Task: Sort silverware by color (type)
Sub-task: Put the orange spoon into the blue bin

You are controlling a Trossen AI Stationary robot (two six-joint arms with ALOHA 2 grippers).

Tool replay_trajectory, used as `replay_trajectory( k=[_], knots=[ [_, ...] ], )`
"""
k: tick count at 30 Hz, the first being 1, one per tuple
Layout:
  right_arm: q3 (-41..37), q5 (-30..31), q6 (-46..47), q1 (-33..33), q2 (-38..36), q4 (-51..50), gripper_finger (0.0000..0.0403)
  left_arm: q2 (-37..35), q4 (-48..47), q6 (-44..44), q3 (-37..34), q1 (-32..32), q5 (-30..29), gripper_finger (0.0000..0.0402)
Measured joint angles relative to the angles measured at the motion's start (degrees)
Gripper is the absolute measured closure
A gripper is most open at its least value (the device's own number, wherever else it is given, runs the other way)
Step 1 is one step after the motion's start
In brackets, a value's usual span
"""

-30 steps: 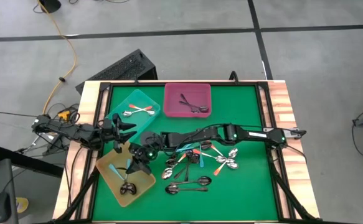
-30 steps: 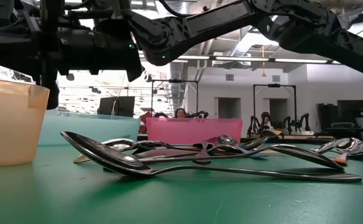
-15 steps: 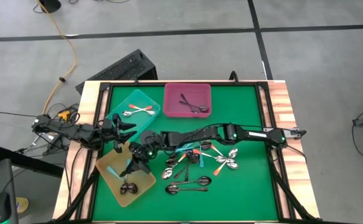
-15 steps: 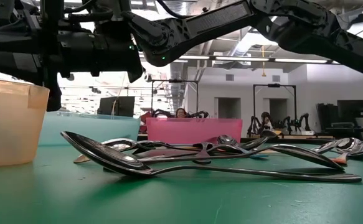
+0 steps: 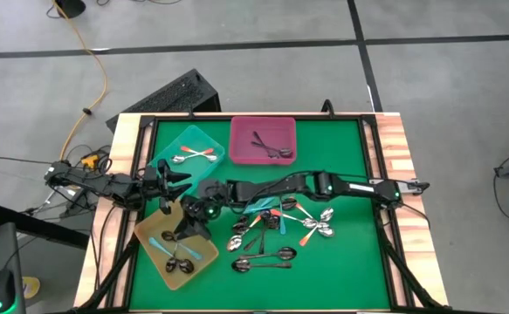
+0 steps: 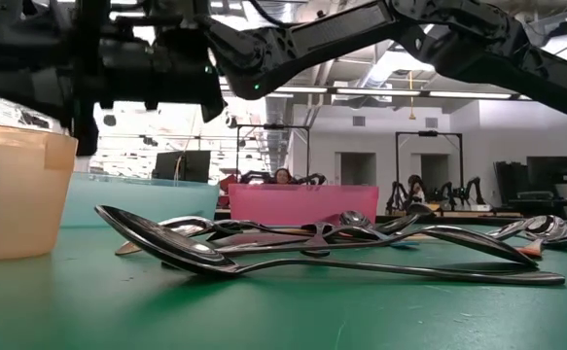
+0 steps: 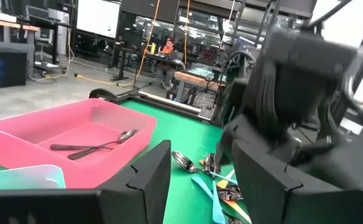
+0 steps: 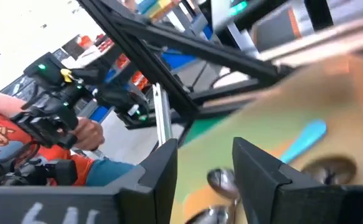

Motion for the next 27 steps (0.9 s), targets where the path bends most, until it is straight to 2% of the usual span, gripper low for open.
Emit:
replay_trajectory(
  k=[7, 11, 18, 20, 22, 24, 27],
  knots=[
    [0.03, -1.29, -2.31, -0.77, -2.08, -4.4, 0.0244, 0.0, 0.0, -0.07, 0.0, 0.0, 0.0, 0.0243],
    [0.05, -1.34, -7.71, -1.23, -3.86, -14.85, 0.0244, 0.0, 0.0, -0.09, 0.0, 0.0, 0.0, 0.0243],
    [-0.13, -0.41, -15.02, -2.17, -8.87, -40.3, 0.0244, -0.02, -0.02, -0.07, 0.0, 0.02, -0.04, 0.0243],
    [0.0, 2.47, -19.16, -1.96, -10.48, -45.58, 0.0244, 0.0, -0.03, 0.14, 0.0, 0.02, -0.01, 0.0243],
    [-0.11, 6.0, -23.79, -1.87, -13.85, -55.11, 0.0244, 0.01, -0.02, 0.29, 0.0, 0.02, -0.05, 0.0243],
    [0.26, 11.08, -27.32, -1.68, -15.58, -58.98, 0.0244, 0.03, -0.01, 0.77, 0.0, 0.02, -0.04, 0.0243],
    [-0.08, 17.92, -30.55, -1.21, -19.18, -70.33, 0.0244, 0.09, 0.13, 0.72, 0.0, 0.02, -0.29, 0.0243]
  ],
)
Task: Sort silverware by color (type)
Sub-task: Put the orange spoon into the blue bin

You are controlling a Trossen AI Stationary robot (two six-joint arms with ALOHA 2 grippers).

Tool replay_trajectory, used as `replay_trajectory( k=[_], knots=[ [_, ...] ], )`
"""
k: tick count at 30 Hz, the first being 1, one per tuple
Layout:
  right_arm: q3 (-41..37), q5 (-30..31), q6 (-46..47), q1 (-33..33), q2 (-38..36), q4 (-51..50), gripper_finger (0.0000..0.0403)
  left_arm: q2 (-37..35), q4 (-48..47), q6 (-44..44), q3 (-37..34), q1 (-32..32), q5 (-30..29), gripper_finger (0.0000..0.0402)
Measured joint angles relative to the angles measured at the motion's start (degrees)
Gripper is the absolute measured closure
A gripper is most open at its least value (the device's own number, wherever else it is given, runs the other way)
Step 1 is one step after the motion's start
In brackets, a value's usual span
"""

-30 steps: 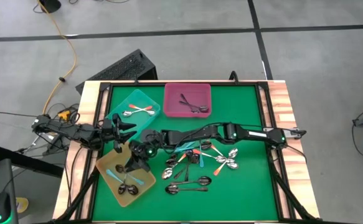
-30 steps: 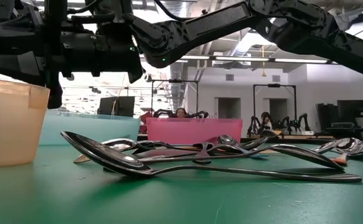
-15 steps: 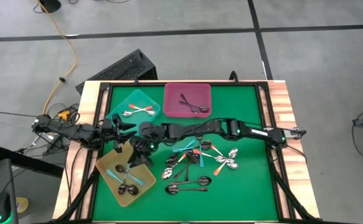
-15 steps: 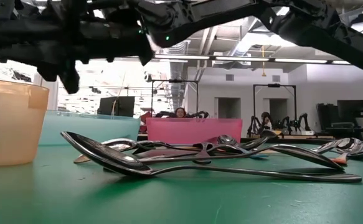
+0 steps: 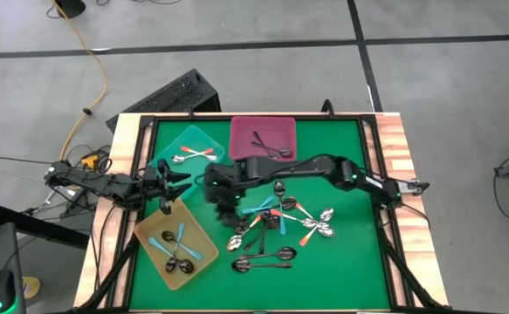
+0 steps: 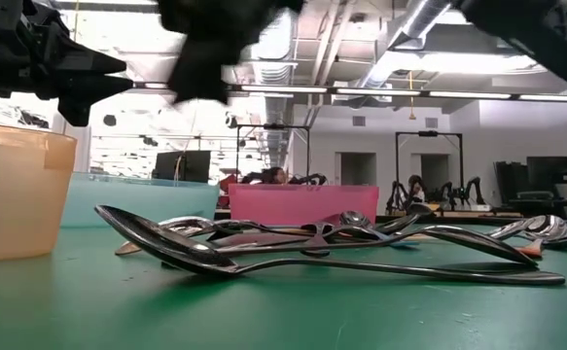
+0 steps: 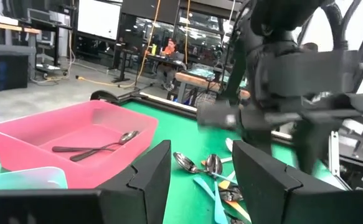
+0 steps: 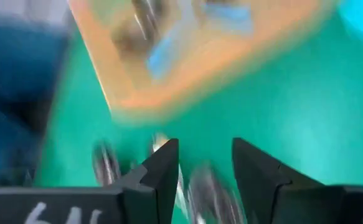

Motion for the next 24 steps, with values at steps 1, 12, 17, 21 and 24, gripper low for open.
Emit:
replay_trajectory(
  k=[1, 12, 17, 21, 24],
  knots=[
    [0.02, 1.26, -0.38, -0.03, -0.79, -0.54, 0.0244, 0.06, -0.06, -0.01, 0.0, 0.0, 0.03, 0.0243],
    [-0.11, 16.17, -0.77, 6.84, -14.12, -28.5, 0.0244, 1.97, 0.07, -1.72, 0.0, 0.0, -0.13, 0.0243],
    [-0.13, 16.98, 0.03, 8.46, -21.25, -30.06, 0.0244, 2.34, -0.01, -2.68, 0.0, 0.0, -0.05, 0.0243],
    [-2.19, 22.34, 1.22, 9.12, -26.49, -30.19, 0.0244, 2.34, -0.03, -3.28, 0.0, 0.0, 0.0, 0.0243],
    [-5.78, 27.5, 2.78, 9.01, -31.75, -29.02, 0.0244, 2.36, 1.32, -2.99, 0.0, 0.0, -0.05, 0.0243]
  ],
)
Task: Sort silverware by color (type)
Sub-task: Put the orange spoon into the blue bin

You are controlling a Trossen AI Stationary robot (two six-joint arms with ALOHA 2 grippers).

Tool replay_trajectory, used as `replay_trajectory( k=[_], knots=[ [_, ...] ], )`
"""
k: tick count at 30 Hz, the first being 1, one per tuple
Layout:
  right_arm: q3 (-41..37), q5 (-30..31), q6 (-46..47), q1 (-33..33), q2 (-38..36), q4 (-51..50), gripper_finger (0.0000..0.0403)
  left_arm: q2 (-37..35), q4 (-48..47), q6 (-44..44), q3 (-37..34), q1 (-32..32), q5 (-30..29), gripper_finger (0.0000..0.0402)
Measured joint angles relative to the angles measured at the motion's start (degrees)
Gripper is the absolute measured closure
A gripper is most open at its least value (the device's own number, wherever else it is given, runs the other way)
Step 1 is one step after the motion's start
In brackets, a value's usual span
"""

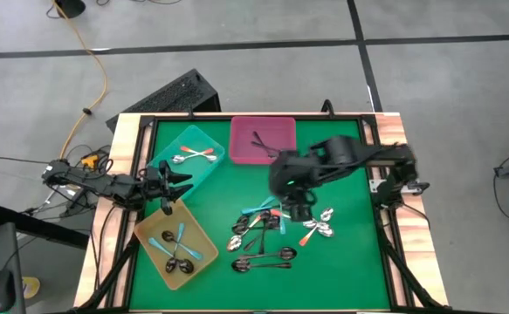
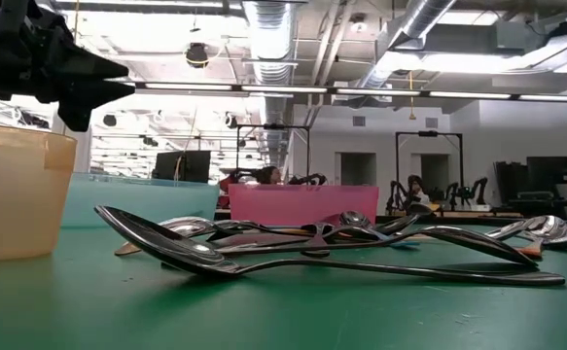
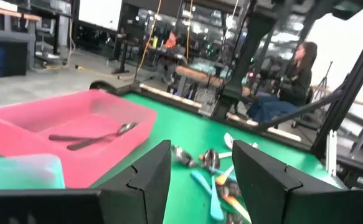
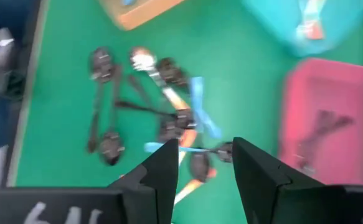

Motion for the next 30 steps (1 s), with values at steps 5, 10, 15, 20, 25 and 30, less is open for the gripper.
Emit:
replay_trajectory(
  k=[5, 10, 15, 20, 25, 30],
  knots=[
    [-14.91, 4.01, 1.54, -0.95, -11.13, 9.6, 0.0244, 0.02, 1.84, 3.42, 0.62, 0.0, 0.39, 0.0243],
    [-38.73, 3.5, 2.26, -3.13, -23.64, 27.57, 0.0244, -0.02, 2.85, 3.64, 1.17, 0.0, 0.39, 0.0243],
    [-59.8, 1.58, 9.12, -6.37, -33.78, 45.06, 0.0244, -0.02, 2.98, 2.54, 1.18, -0.02, 2.03, 0.0243],
    [-73.47, 0.4, 15.79, -6.96, -39.87, 57.89, 0.0244, -0.02, 3.01, 2.83, 1.2, -0.02, 1.58, 0.0243],
    [-80.63, 0.41, 21.31, -6.96, -40.1, 60.74, 0.0244, -0.02, 2.98, 3.02, 1.25, -0.02, 1.5, 0.0243],
    [-84.08, 0.44, 31.59, -6.26, -38.62, 54.59, 0.0244, -0.02, 2.47, 2.99, 1.27, -0.02, 1.48, 0.0243]
  ],
)
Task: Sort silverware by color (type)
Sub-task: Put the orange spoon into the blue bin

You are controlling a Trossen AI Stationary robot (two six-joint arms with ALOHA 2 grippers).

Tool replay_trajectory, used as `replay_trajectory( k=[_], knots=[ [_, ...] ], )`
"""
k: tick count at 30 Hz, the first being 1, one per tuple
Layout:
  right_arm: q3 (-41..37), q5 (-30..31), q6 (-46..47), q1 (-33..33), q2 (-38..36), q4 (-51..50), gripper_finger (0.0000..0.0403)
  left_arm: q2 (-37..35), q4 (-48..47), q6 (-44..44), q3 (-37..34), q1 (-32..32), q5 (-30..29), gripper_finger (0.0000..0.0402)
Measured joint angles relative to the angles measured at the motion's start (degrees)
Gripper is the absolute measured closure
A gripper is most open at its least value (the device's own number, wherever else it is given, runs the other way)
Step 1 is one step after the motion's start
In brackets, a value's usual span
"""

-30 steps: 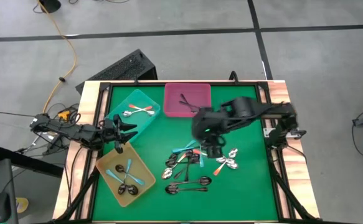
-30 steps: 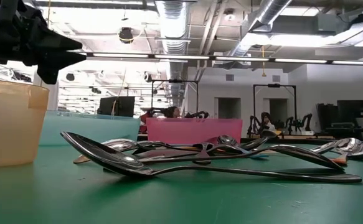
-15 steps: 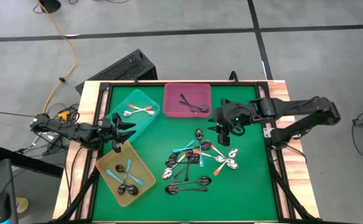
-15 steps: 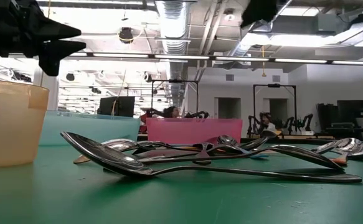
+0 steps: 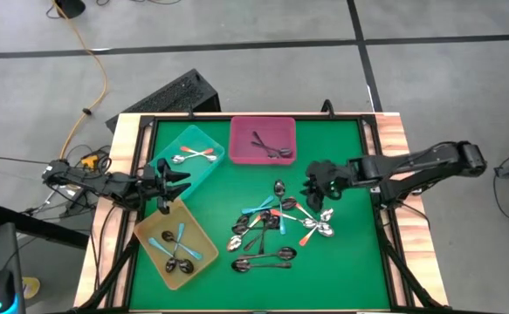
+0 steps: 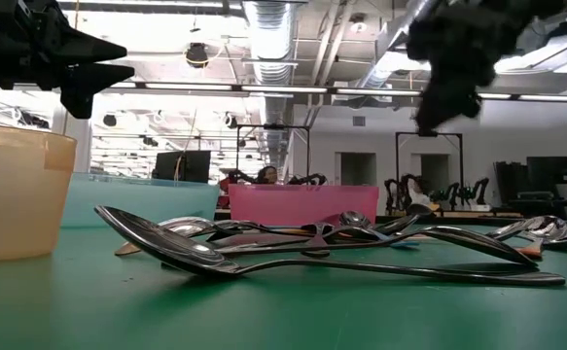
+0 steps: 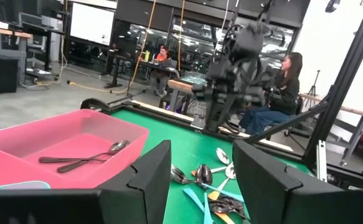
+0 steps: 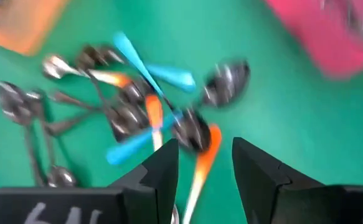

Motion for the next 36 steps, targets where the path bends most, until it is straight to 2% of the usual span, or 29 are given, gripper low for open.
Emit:
replay_trajectory(
  k=[2, 7, 15, 23, 36],
  knots=[
    [-0.83, 0.0, 4.24, 0.64, 0.14, -5.25, 0.0244, 0.0, -0.08, 0.06, 0.04, 0.0, -0.02, 0.0243],
    [-1.56, 1.48, 12.84, 3.73, 2.68, -11.21, 0.0244, 0.0, -0.12, 0.72, 0.09, 0.0, -0.76, 0.0243],
    [-1.31, 6.12, 16.51, 8.53, 10.09, -7.58, 0.0244, -0.01, -0.2, 0.7, 0.11, 0.01, -1.16, 0.0243],
    [-1.02, 5.77, 16.55, 11.36, 19.03, -3.58, 0.0244, -0.19, -1.07, -0.16, 0.13, 0.02, -1.26, 0.0243],
    [-0.74, 4.69, 16.35, 11.84, 25.35, 1.4, 0.0244, -0.24, -1.82, -0.59, 0.13, 0.02, -1.55, 0.0243]
  ],
)
